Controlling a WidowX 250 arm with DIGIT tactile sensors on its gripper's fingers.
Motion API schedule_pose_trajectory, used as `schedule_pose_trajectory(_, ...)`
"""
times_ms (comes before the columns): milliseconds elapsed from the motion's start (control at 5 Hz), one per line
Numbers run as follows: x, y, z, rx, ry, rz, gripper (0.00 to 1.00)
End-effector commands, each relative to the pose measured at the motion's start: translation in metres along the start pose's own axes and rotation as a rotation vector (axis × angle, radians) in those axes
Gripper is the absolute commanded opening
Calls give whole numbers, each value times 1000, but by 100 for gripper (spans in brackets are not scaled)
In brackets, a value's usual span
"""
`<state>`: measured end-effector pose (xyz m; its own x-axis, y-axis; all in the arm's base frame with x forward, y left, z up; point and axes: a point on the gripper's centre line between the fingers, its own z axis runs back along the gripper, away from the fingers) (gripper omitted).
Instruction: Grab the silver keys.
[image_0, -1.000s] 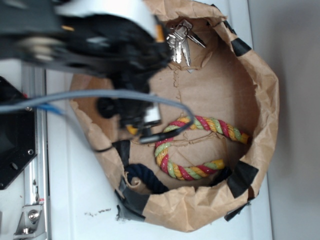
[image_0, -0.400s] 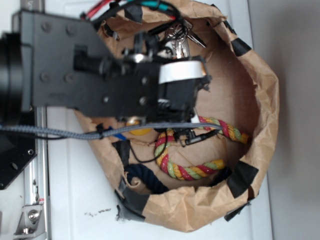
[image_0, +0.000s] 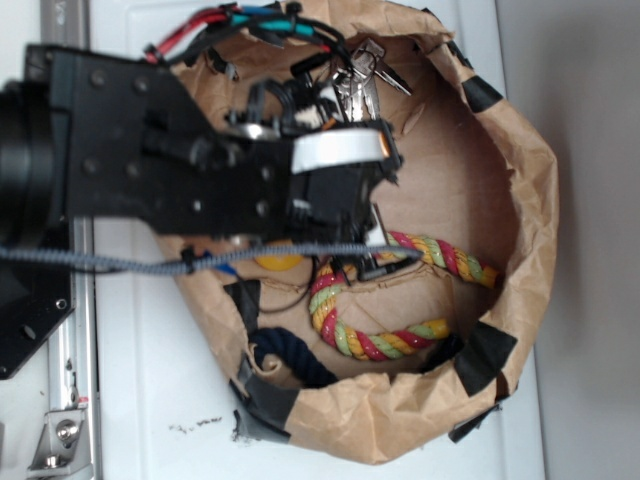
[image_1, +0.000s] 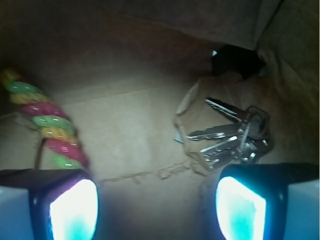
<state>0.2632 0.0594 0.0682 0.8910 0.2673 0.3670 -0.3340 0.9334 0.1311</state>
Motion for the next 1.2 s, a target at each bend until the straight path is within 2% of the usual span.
schedule_pose_trajectory(0,12,22,9,8,-71,9,100)
schedule_pose_trajectory(200,19,31,0,32,-97,-17,100)
schedule_pose_trajectory(400,19,42,2,52,-65,-18,100)
schedule_pose_trajectory(600,20,41,-6,71,-76,-16,100)
schedule_pose_trajectory(800,25,38,-23,131,-90,2,100)
schedule_pose_trajectory(1000,26,39,-28,145,-98,2,100)
